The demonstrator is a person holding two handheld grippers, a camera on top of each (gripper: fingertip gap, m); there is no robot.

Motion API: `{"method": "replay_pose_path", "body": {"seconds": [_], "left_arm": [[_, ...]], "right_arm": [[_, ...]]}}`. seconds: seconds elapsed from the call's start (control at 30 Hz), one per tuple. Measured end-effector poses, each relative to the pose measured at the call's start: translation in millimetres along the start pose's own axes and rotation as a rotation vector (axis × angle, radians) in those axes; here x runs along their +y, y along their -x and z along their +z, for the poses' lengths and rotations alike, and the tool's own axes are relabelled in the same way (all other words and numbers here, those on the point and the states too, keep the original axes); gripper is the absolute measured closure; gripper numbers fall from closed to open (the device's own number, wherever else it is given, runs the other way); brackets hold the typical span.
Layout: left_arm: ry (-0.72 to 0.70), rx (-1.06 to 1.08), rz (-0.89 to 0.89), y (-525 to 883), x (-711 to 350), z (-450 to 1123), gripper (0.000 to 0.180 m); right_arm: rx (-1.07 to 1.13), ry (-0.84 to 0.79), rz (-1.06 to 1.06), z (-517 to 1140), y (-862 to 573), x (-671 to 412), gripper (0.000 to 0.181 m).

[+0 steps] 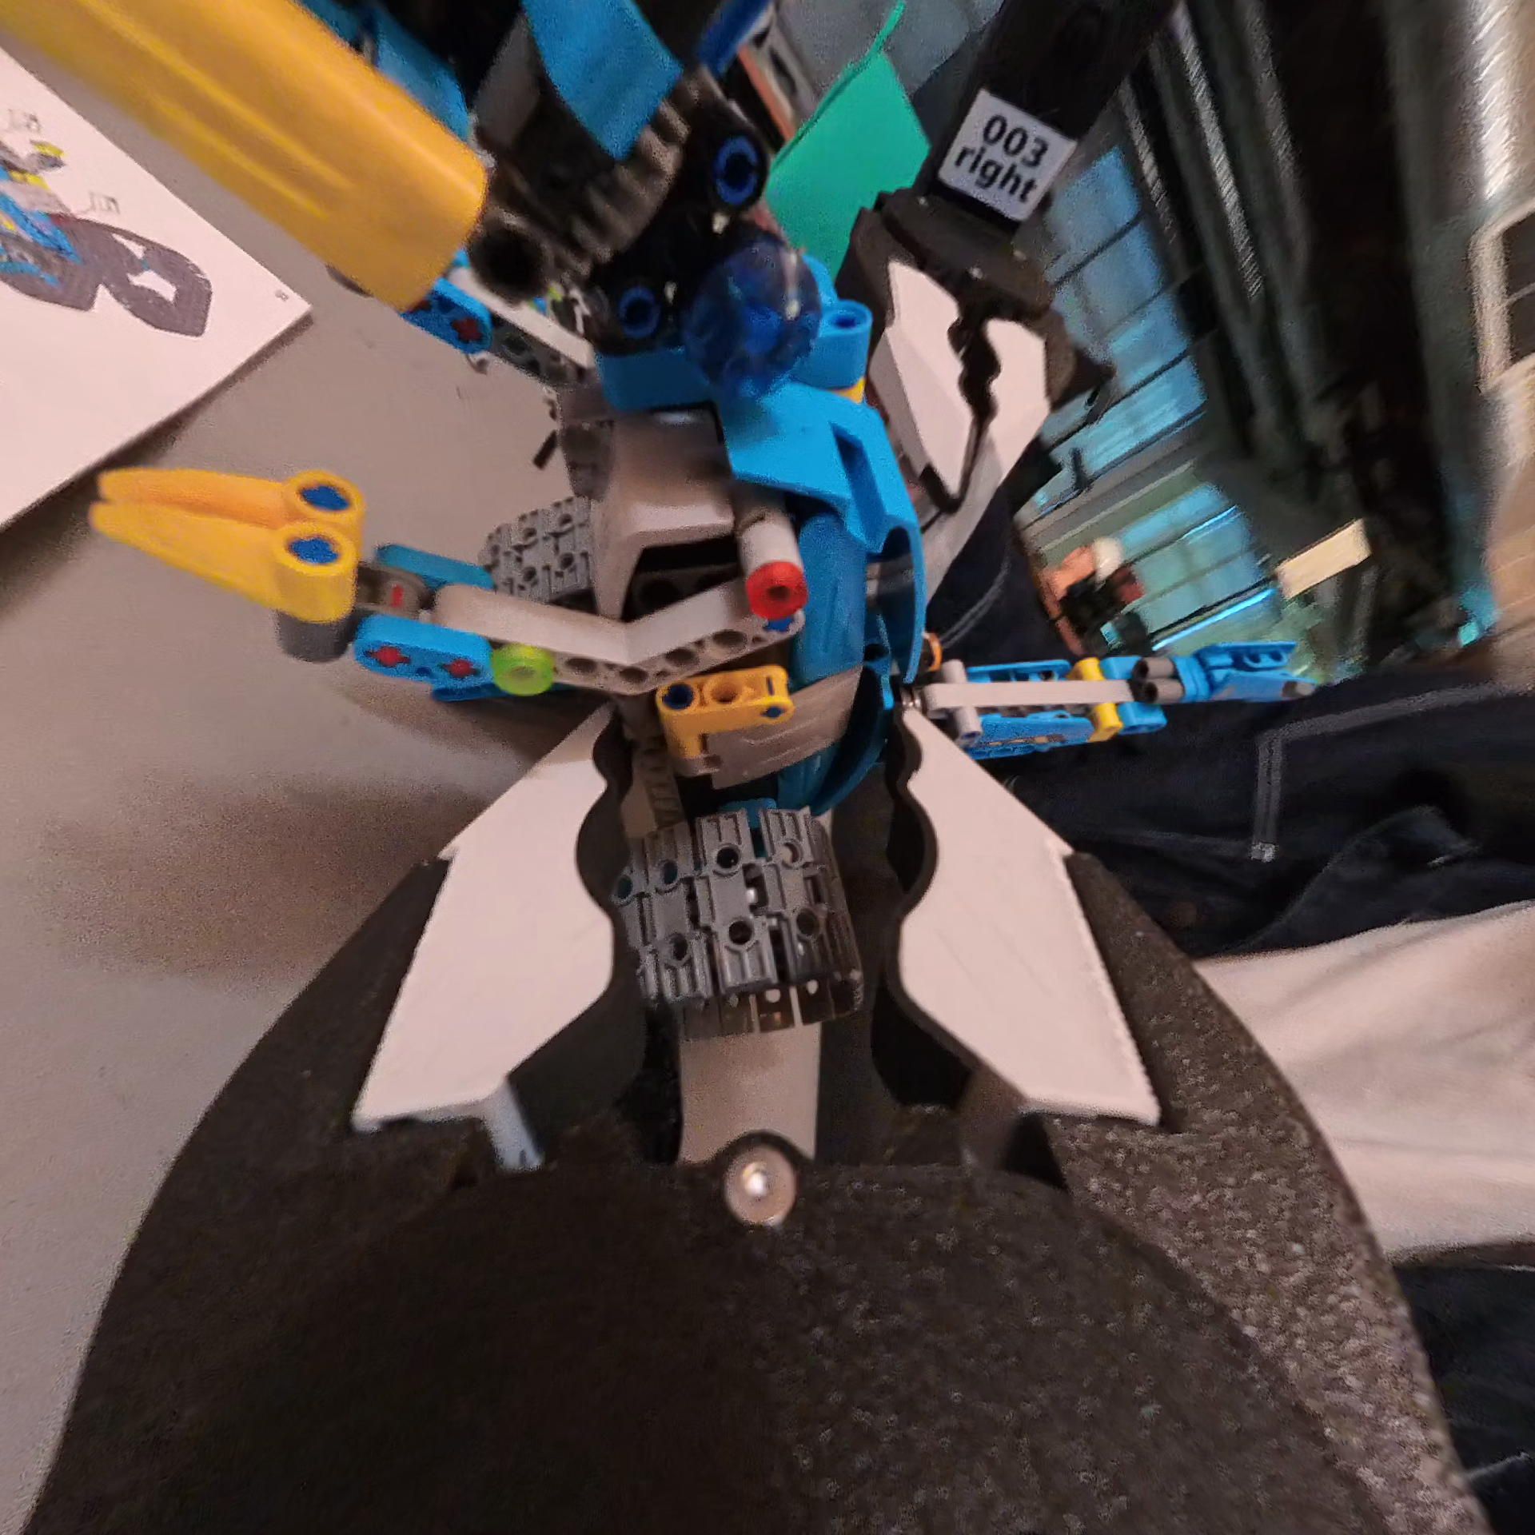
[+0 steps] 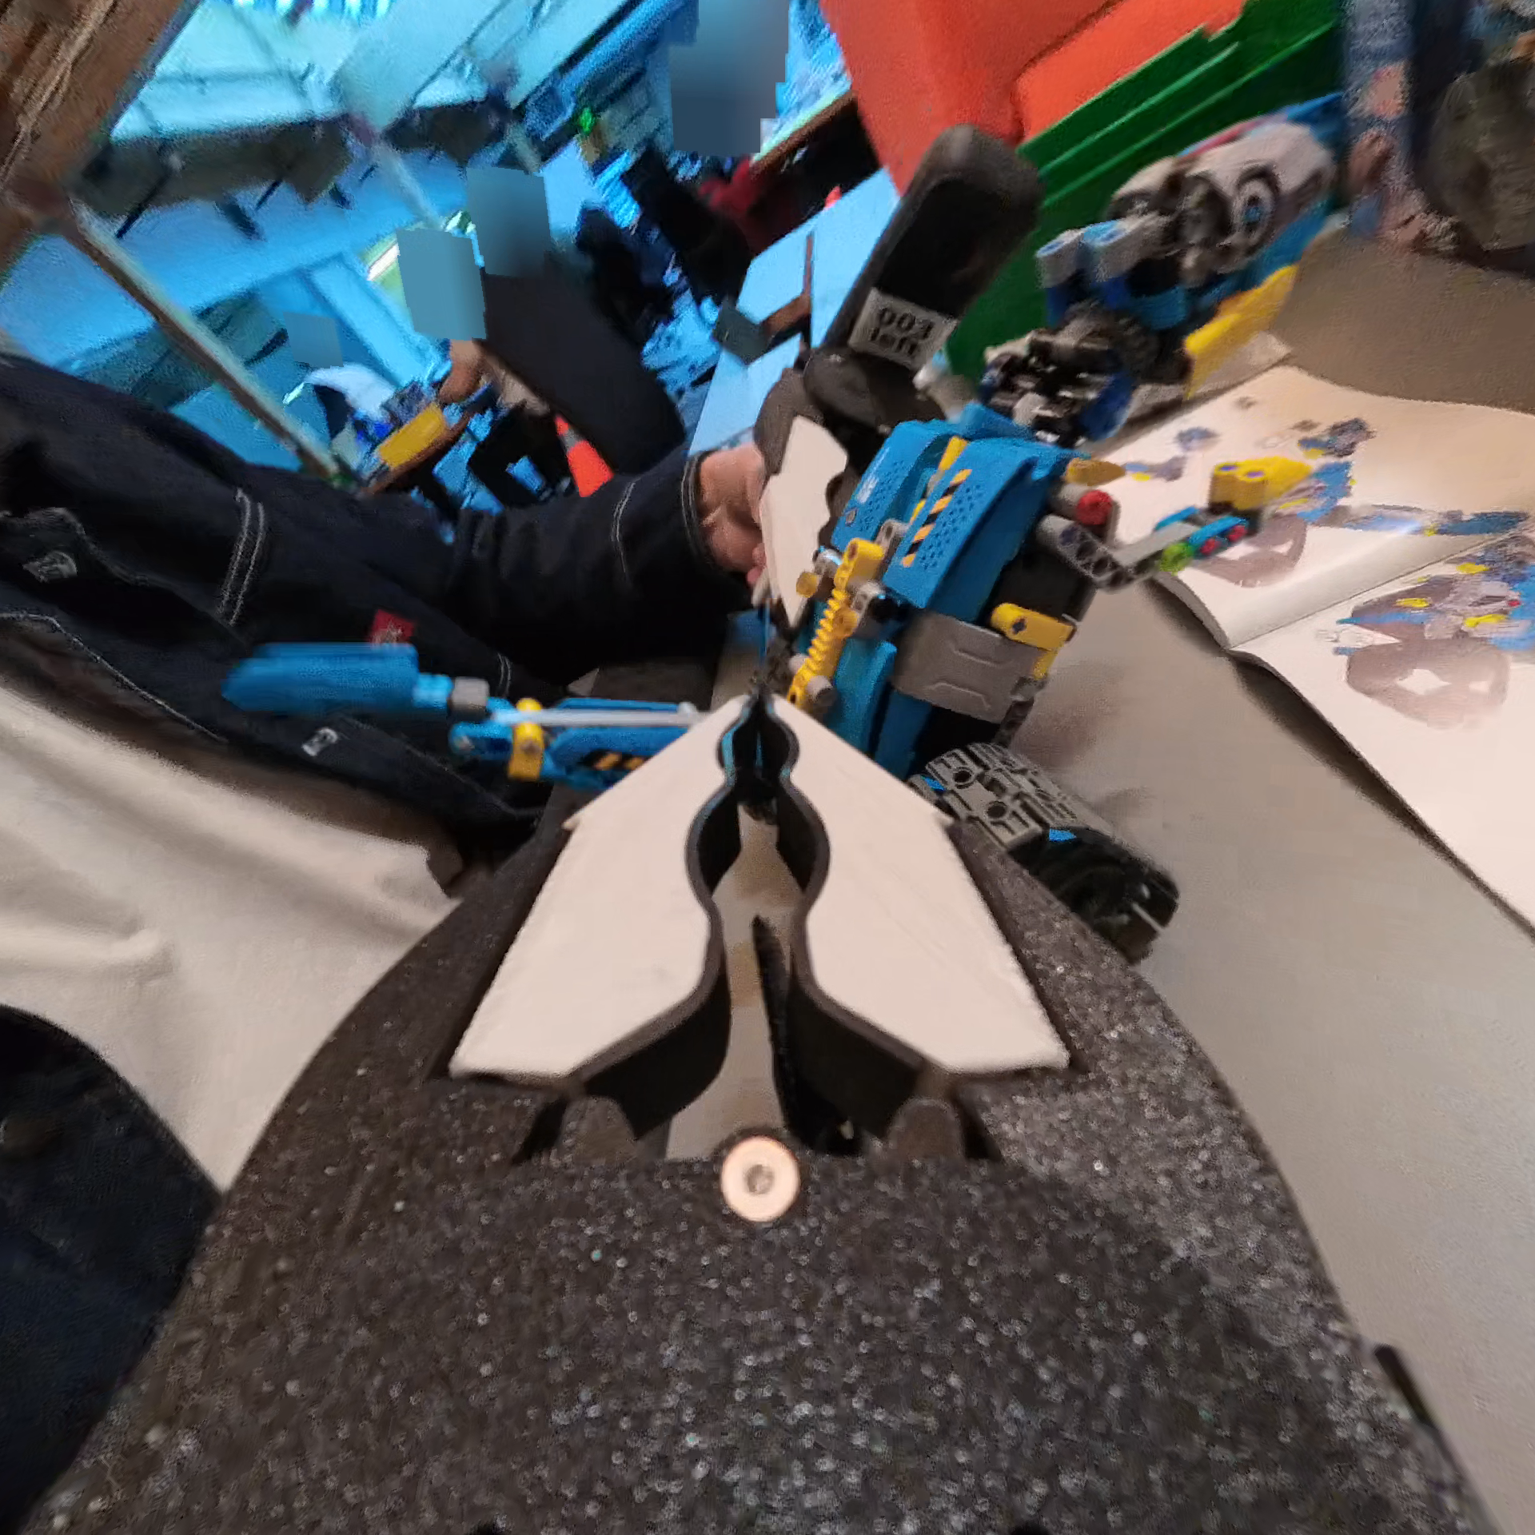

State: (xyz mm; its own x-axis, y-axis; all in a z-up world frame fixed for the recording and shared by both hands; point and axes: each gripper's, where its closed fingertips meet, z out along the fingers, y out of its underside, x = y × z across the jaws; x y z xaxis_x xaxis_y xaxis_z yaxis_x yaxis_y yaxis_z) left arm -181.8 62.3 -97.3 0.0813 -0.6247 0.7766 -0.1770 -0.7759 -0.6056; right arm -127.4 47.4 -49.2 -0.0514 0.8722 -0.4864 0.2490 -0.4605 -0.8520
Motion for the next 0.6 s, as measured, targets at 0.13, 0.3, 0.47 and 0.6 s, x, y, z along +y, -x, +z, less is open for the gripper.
{"method": "replay_pose_path", "body": {"seconds": [0.13, 0.3, 0.47, 0.6], "left_arm": [[-0.004, 0.001, 0.033, 4, -3, -1, 0.120], [-0.022, 0.027, -0.013, 6, -8, 2, 0.121], [-0.029, 0.075, -0.021, 7, -10, -1, 0.120], [-0.016, 0.058, -0.002, 6, -7, 2, 0.120]], "right_arm": [[-0.087, -0.009, 0.075, -3, -13, -13, 0.181], [-0.095, 0.057, 0.195, 5, -24, -7, 0.181], [-0.019, 0.081, 0.187, 6, -26, 8, 0.181], [-0.027, 0.020, 0.249, 3, -27, 4, 0.181]]}}
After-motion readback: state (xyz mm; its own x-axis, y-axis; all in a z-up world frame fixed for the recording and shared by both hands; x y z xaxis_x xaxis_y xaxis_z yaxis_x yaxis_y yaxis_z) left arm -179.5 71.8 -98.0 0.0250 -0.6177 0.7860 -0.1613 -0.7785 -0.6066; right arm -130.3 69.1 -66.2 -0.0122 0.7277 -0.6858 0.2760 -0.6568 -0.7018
